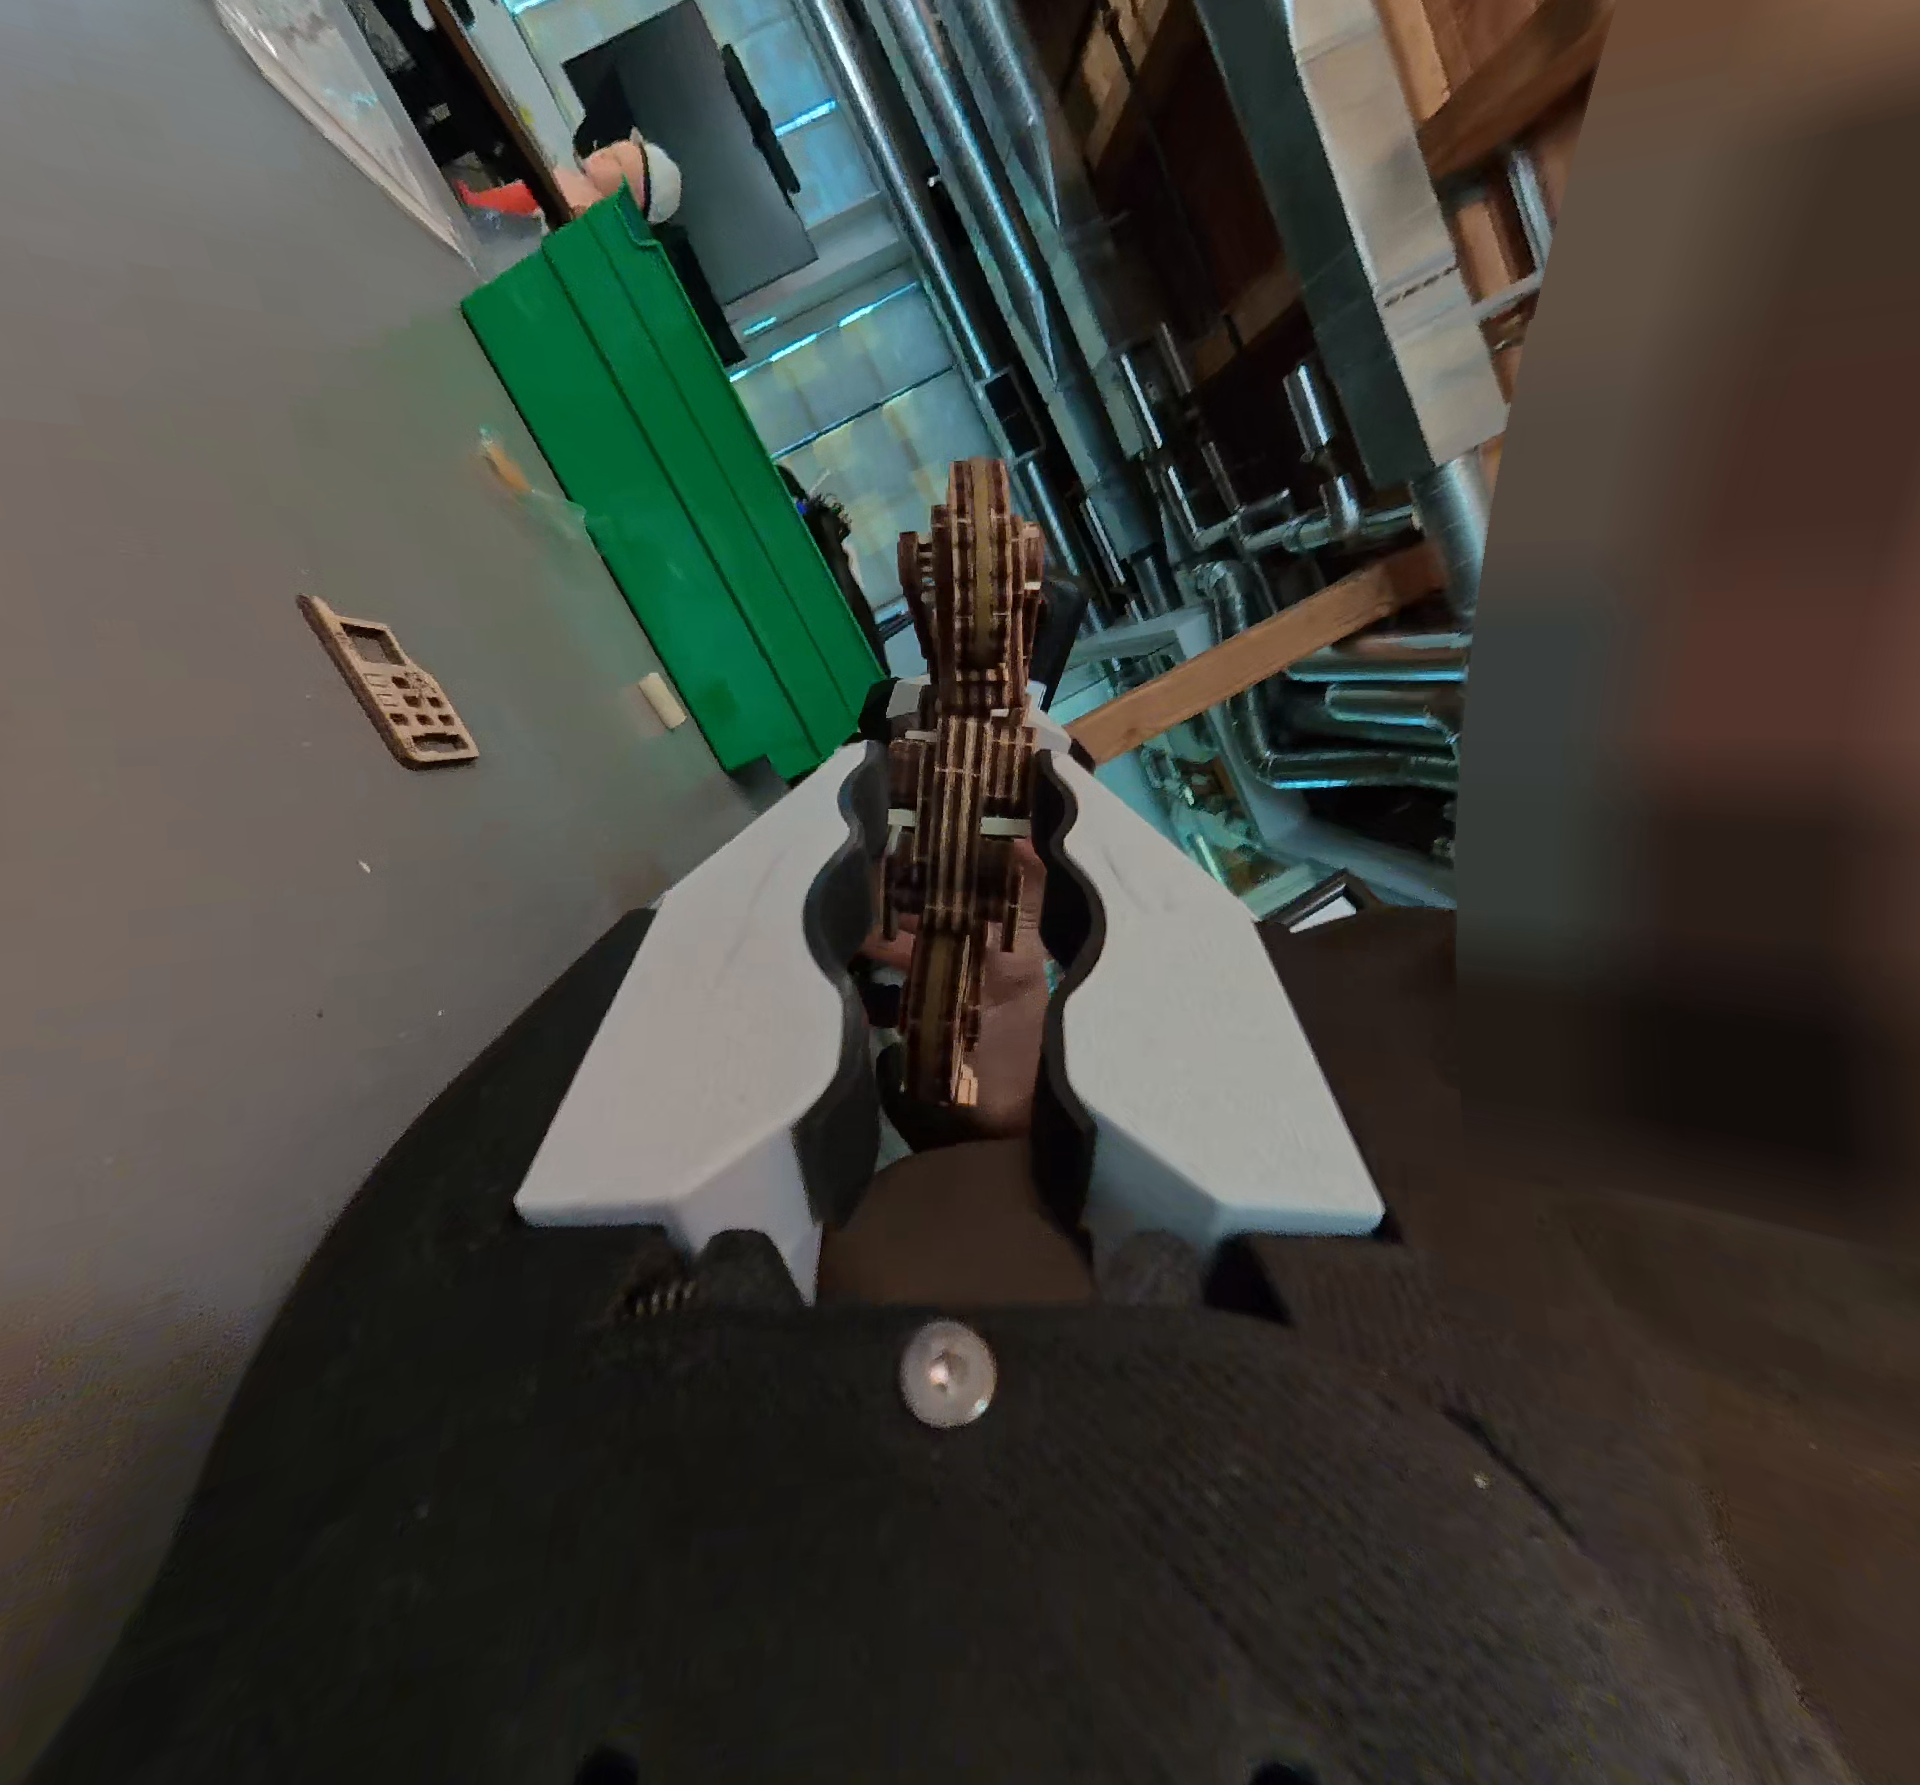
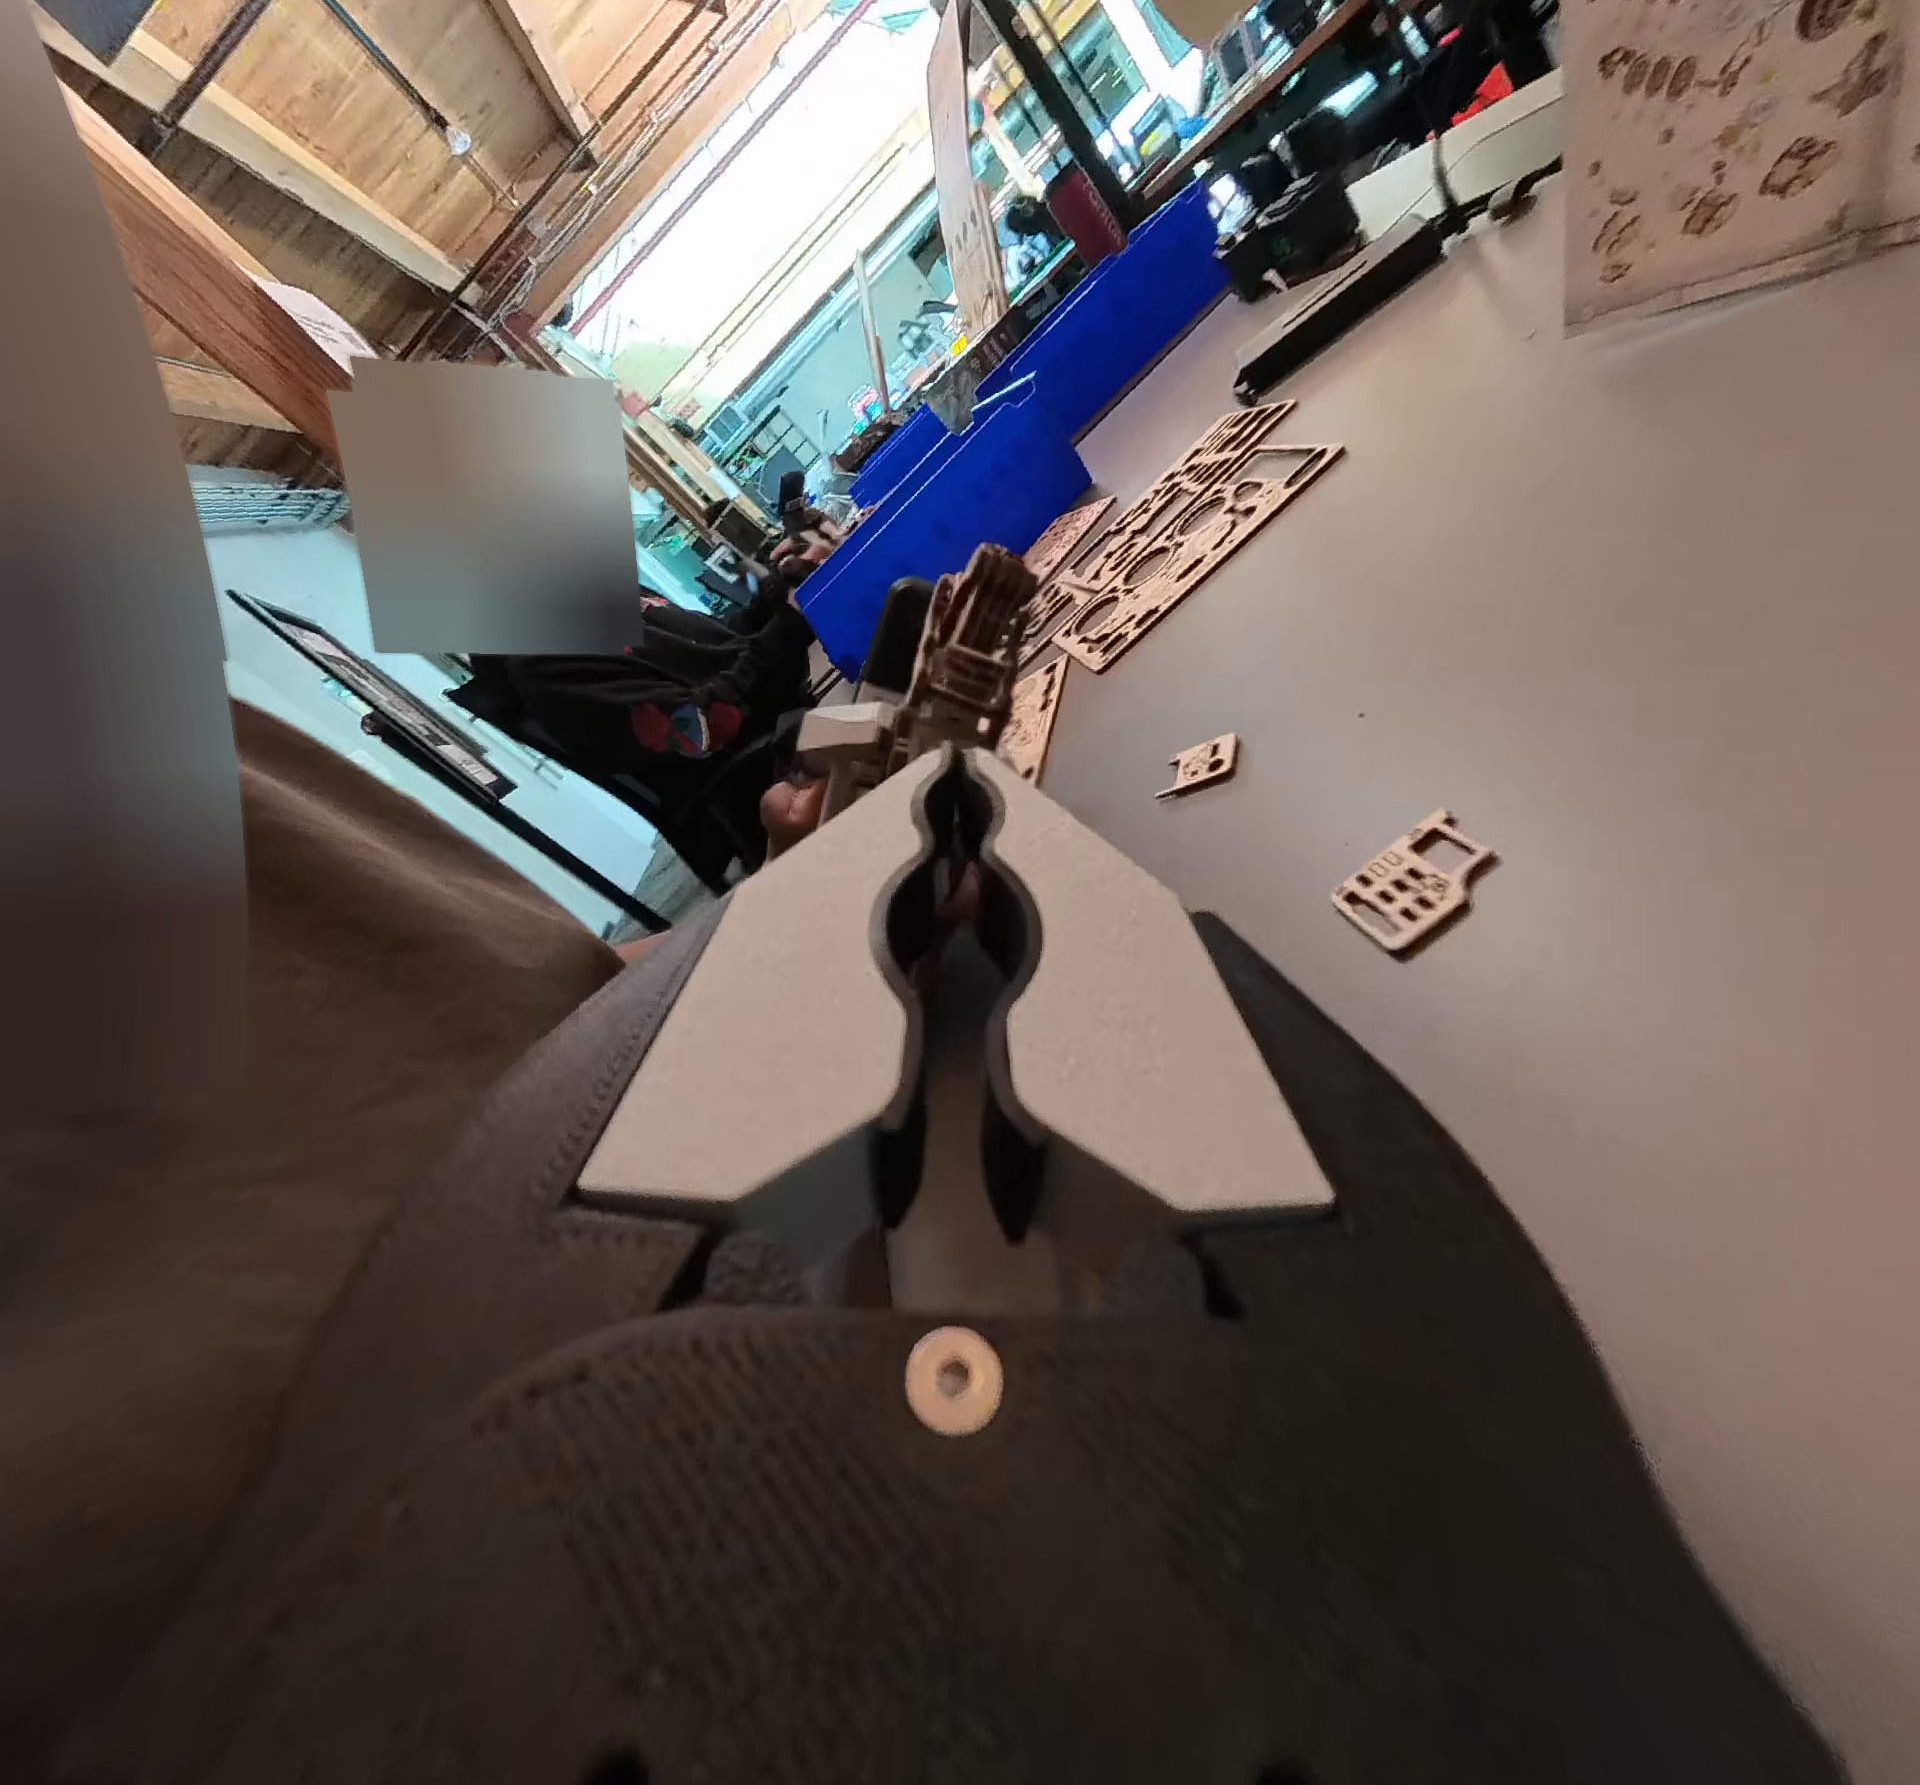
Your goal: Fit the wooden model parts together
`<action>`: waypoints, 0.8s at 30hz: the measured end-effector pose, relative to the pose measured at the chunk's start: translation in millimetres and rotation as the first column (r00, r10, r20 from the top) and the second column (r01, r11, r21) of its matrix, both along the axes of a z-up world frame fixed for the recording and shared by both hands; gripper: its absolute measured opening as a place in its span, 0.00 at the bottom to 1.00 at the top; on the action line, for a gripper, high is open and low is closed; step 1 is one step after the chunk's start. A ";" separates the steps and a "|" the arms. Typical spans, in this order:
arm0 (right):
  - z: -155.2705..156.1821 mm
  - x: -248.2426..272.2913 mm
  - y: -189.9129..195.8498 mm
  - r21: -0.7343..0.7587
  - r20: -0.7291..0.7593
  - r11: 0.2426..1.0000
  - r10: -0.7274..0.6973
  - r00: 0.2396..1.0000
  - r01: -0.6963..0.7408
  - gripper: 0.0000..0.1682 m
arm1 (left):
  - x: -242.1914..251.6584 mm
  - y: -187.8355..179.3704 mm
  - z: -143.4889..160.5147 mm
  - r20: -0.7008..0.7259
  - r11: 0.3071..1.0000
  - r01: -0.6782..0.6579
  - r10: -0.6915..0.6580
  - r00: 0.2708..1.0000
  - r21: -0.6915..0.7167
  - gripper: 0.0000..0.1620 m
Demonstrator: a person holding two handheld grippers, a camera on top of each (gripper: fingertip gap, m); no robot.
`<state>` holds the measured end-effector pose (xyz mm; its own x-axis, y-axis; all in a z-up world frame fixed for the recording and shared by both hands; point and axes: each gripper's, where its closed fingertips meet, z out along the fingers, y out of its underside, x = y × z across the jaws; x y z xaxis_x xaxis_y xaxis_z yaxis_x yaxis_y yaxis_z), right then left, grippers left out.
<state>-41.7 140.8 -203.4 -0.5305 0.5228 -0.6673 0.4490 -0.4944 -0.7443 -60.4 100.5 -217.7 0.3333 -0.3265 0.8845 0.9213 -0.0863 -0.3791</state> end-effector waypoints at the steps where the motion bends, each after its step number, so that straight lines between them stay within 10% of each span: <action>1: -2.5 0.3 -7.7 0.001 0.010 1.000 0.024 1.000 -0.024 0.00 | 3.5 1.5 -0.6 -0.018 1.000 0.010 -0.010 1.000 -0.010 0.15; 24: -11.6 -2.2 -1.8 -0.033 0.037 0.999 0.023 0.999 -0.022 0.06 | -1.3 -2.6 -4.7 -0.104 0.998 -0.009 0.003 0.995 -0.061 0.15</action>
